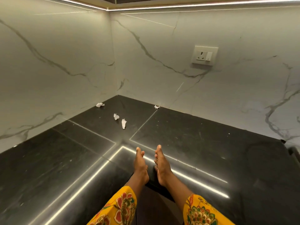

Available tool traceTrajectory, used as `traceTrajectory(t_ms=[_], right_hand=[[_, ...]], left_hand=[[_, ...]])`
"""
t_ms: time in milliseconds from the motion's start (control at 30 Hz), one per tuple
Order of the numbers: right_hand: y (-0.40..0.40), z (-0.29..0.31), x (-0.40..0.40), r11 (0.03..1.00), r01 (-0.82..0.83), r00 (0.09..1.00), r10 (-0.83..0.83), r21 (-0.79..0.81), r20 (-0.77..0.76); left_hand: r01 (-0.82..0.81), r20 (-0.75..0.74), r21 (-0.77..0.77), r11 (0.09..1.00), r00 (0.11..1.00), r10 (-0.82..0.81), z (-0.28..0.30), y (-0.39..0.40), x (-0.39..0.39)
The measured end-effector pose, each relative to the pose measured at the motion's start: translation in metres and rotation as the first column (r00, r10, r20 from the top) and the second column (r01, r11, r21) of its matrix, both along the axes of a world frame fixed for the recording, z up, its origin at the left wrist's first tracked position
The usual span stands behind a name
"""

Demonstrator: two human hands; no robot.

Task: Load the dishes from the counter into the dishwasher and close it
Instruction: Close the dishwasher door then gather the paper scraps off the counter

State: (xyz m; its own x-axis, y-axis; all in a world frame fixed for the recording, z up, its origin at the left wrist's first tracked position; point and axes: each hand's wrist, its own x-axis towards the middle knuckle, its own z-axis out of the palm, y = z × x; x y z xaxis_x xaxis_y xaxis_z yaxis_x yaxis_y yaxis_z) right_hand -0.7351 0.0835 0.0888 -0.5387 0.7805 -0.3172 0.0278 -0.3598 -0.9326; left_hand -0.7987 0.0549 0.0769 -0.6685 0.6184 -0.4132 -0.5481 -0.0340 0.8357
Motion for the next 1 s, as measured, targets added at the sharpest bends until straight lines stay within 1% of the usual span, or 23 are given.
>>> traceTrajectory(t_ms=[67,200,367,500,633,767,900,933,1000], right_hand=[[0.012,-0.004,-0.002,0.999,0.008,1.000,-0.009,0.037,0.024],[0.041,-0.008,-0.010,0.993,-0.003,0.994,-0.010,0.115,0.108],[0.084,-0.010,-0.021,0.973,-0.071,0.986,0.035,0.219,0.165],[0.117,-0.015,-0.033,0.961,-0.109,0.979,0.059,0.255,0.196],[0.141,-0.025,-0.046,0.937,-0.181,0.963,0.108,0.297,0.245],[0.153,-0.034,-0.062,0.882,-0.307,0.916,0.171,0.357,0.364],[0.163,-0.036,-0.083,0.795,-0.425,0.859,0.203,0.433,0.471],[0.166,-0.037,-0.090,0.772,-0.452,0.843,0.205,0.447,0.497],[0.172,-0.037,-0.103,0.741,-0.487,0.819,0.206,0.461,0.535]], left_hand=[[0.005,-0.038,-0.003,1.000,0.999,-0.005,-0.005,0.009,-0.005],[-0.041,-0.118,0.006,0.999,0.992,0.041,-0.011,0.034,-0.019],[-0.092,-0.194,0.027,0.995,0.976,0.095,-0.016,0.068,-0.038],[-0.105,-0.277,-0.009,0.994,0.956,0.099,-0.019,0.092,-0.048],[-0.111,-0.317,-0.053,0.992,0.944,0.089,-0.020,0.110,-0.059],[-0.102,-0.364,-0.099,0.990,0.929,0.059,-0.020,0.118,-0.080],[-0.110,-0.492,-0.177,0.978,0.870,0.009,-0.021,0.123,-0.117],[-0.110,-0.544,-0.223,0.968,0.839,-0.030,-0.022,0.124,-0.128],[-0.119,-0.653,-0.333,0.936,0.745,-0.137,-0.029,0.125,-0.152]])
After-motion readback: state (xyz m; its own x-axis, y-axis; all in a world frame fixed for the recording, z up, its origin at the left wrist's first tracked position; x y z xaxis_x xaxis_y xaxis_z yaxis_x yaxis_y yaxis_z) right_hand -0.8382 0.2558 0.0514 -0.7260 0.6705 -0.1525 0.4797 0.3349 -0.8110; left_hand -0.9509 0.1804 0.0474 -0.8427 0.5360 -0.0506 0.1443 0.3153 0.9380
